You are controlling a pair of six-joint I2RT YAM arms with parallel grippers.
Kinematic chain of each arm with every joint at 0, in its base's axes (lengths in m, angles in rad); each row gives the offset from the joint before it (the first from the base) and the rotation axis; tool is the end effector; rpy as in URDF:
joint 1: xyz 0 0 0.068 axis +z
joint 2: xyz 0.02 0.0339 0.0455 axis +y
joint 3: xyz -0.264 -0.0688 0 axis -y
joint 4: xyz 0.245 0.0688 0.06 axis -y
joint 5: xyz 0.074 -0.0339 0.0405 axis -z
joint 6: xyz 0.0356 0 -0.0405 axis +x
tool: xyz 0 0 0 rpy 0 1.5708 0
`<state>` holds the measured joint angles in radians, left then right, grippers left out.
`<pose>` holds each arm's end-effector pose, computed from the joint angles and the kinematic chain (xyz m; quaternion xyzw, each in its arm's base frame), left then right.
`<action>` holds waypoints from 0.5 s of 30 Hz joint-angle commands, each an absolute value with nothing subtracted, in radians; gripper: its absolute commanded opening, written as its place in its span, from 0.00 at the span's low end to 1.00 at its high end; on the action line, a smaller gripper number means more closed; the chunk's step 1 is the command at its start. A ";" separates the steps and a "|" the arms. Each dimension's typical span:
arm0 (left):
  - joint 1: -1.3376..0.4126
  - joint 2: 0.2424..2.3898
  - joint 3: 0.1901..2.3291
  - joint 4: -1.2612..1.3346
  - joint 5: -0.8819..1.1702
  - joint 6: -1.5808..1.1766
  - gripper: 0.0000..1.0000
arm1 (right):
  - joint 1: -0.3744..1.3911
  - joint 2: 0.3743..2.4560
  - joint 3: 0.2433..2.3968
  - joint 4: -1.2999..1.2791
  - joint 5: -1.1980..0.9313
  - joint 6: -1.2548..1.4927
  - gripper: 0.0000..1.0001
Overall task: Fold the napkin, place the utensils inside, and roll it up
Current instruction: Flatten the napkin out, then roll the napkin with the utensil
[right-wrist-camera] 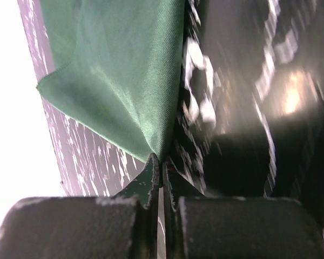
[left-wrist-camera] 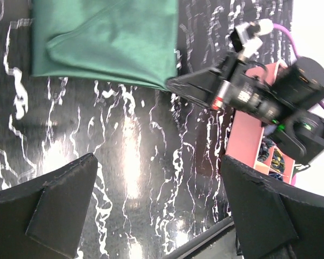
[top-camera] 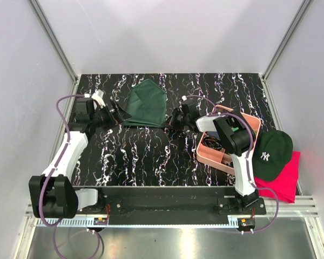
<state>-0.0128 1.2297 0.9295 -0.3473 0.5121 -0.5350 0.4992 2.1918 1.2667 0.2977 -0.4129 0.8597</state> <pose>0.2670 -0.0209 0.2838 -0.1146 0.8659 -0.3349 0.3535 0.3929 0.2305 0.1061 0.0647 0.8745 0.4215 0.2312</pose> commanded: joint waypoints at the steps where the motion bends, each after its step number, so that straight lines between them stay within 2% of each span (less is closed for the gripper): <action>1: -0.012 1.137 0.810 -0.227 0.448 -0.630 0.99 | 0.505 2.079 1.140 0.281 -0.411 0.831 0.00; 8: -0.054 1.048 0.546 -0.049 0.347 -0.756 0.98 | 0.506 1.913 0.858 0.304 -0.414 0.857 0.00; 15: -0.106 1.095 0.439 0.147 0.408 -0.765 0.92 | 0.509 1.780 0.638 0.304 -0.440 0.879 0.00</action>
<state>-0.0822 1.0706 0.4599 -0.0734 0.3817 -0.7414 0.5034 1.8347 0.7521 0.3573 -0.4278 0.8764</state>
